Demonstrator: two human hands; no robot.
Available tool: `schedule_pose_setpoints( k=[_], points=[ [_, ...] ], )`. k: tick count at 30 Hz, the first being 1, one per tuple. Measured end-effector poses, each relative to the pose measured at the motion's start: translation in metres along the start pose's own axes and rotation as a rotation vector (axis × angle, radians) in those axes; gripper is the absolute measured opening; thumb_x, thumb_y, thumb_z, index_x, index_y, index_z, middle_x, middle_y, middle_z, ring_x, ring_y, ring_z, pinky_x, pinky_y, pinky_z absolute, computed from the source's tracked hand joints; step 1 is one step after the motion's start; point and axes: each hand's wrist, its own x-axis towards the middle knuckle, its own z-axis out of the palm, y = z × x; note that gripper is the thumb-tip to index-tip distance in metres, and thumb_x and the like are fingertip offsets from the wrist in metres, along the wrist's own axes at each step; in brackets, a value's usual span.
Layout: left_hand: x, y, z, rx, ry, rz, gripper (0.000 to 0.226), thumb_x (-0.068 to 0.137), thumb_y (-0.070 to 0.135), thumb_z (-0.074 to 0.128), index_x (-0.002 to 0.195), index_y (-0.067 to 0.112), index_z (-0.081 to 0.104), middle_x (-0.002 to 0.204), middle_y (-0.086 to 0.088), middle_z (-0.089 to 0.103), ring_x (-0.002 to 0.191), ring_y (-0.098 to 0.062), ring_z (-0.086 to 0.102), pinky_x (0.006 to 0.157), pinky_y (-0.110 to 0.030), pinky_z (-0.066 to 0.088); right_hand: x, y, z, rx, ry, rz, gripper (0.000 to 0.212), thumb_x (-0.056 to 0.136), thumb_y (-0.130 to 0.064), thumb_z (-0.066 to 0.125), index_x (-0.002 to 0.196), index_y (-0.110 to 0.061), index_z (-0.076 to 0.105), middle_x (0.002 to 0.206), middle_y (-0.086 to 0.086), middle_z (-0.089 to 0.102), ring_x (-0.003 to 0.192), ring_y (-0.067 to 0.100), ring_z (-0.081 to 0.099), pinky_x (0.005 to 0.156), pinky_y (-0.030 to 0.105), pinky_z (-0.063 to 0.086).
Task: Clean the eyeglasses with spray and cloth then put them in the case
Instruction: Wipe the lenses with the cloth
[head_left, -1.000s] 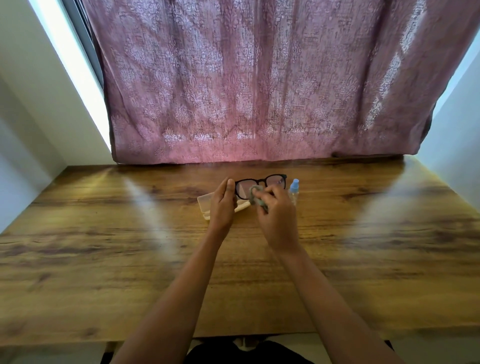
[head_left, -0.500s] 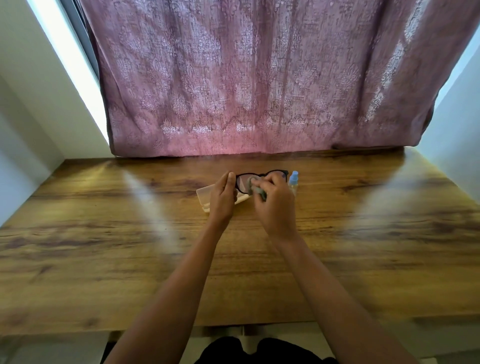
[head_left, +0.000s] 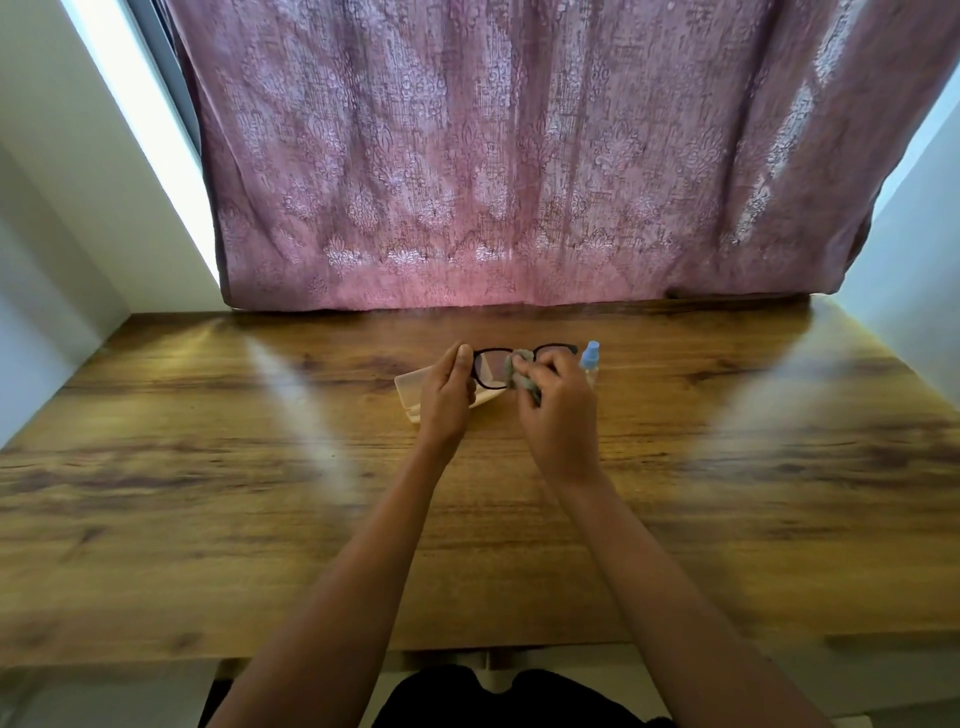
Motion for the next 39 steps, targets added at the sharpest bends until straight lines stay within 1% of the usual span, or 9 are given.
schedule_pose_setpoints(
  k=[3,6,13,17,21,28,34,36,39],
  points=[
    [-0.001,0.001,0.000,-0.015,-0.014,-0.001,0.034,0.100,0.017,0.034,0.067,0.016,0.042,0.046,0.014,0.039,0.044,0.001,0.032,0.044,-0.011,0.028,0.000,-0.016,0.005,0.003,-0.004,-0.040,0.025,0.082,-0.003,0.064,0.106,0.003,0.064,0.088,0.009,0.058,0.078,0.016,0.056,0.070,0.018,0.047],
    [-0.001,0.000,-0.002,-0.030,-0.005,0.006,0.034,0.100,0.015,0.034,0.067,0.015,0.042,0.055,0.010,0.039,0.046,0.002,0.036,0.046,-0.012,0.032,-0.011,-0.026,0.009,0.000,-0.048,-0.145,0.025,0.083,-0.003,0.061,0.108,0.001,0.063,0.089,0.009,0.058,0.080,0.013,0.054,0.075,0.012,0.041],
    [-0.001,0.002,-0.006,-0.023,0.014,0.007,0.034,0.100,0.015,0.034,0.066,0.014,0.040,0.052,0.010,0.031,0.042,0.001,0.029,0.043,-0.012,0.025,-0.001,-0.010,0.004,0.015,0.002,-0.026,0.028,0.083,-0.003,0.062,0.111,0.002,0.062,0.089,0.010,0.057,0.078,0.018,0.056,0.067,0.027,0.054],
    [0.002,0.003,-0.006,-0.034,0.014,-0.009,0.035,0.100,0.018,0.036,0.065,0.016,0.041,0.055,0.008,0.036,0.049,-0.001,0.033,0.047,-0.015,0.030,-0.005,-0.029,0.013,0.017,-0.019,-0.104,0.032,0.090,-0.012,0.047,0.116,0.002,0.059,0.089,0.009,0.056,0.080,0.017,0.055,0.068,0.024,0.052],
    [0.003,0.004,-0.007,-0.058,0.013,-0.014,0.032,0.100,0.018,0.034,0.069,0.013,0.042,0.059,0.003,0.035,0.050,-0.003,0.035,0.046,-0.014,0.032,-0.018,-0.026,0.010,-0.006,-0.077,-0.171,0.033,0.087,-0.010,0.048,0.116,0.000,0.059,0.089,0.009,0.056,0.077,0.015,0.054,0.067,0.023,0.052],
    [0.007,0.002,-0.007,-0.026,0.063,0.011,0.033,0.099,0.018,0.035,0.067,0.013,0.039,0.057,0.003,0.029,0.044,-0.001,0.028,0.043,-0.013,0.027,-0.012,-0.010,0.002,0.032,-0.029,-0.089,0.028,0.083,-0.005,0.061,0.111,-0.001,0.063,0.088,0.008,0.056,0.078,0.014,0.054,0.067,0.023,0.053],
    [0.016,0.000,-0.013,-0.042,0.120,0.012,0.037,0.099,0.024,0.037,0.064,0.016,0.039,0.059,-0.001,0.031,0.047,-0.006,0.027,0.040,-0.014,0.026,0.005,-0.003,-0.019,0.152,0.230,0.059,0.023,0.082,-0.001,0.063,0.105,0.000,0.066,0.087,0.003,0.056,0.076,0.002,0.048,0.071,-0.002,0.038],
    [0.016,-0.001,-0.013,-0.045,0.131,0.003,0.036,0.100,0.023,0.035,0.064,0.015,0.040,0.060,-0.001,0.031,0.045,-0.002,0.028,0.040,-0.012,0.026,0.012,0.004,-0.025,0.116,0.274,0.081,0.025,0.080,0.000,0.065,0.105,-0.001,0.067,0.087,0.005,0.058,0.074,0.000,0.047,0.070,-0.001,0.039],
    [0.015,-0.002,-0.012,-0.080,0.117,-0.003,0.036,0.100,0.022,0.034,0.065,0.013,0.040,0.060,-0.002,0.031,0.042,-0.001,0.028,0.040,-0.010,0.025,0.019,0.007,-0.020,0.082,0.240,0.091,0.027,0.075,-0.002,0.071,0.102,-0.003,0.068,0.090,0.009,0.062,0.076,0.011,0.058,0.070,0.012,0.048]
  ],
)
